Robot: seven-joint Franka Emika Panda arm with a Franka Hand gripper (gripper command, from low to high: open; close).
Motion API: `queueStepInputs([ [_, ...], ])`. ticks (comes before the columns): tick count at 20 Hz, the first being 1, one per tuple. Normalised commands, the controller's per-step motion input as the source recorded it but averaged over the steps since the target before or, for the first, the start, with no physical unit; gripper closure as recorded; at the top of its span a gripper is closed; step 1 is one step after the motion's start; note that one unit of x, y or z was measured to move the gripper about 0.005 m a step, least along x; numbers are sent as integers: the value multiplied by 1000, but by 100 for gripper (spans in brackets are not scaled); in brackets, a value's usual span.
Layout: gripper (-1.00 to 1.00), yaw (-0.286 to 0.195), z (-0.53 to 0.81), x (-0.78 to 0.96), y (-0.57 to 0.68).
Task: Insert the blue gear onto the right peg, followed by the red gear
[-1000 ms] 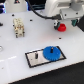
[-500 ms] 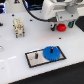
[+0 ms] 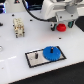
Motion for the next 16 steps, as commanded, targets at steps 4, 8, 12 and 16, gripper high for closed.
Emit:
queueStepInputs([
  [4,100,0,-28,-129,2],
  [8,100,0,83,-103,4],
  [12,100,0,402,47,-5],
  [16,100,0,378,215,-113],
])
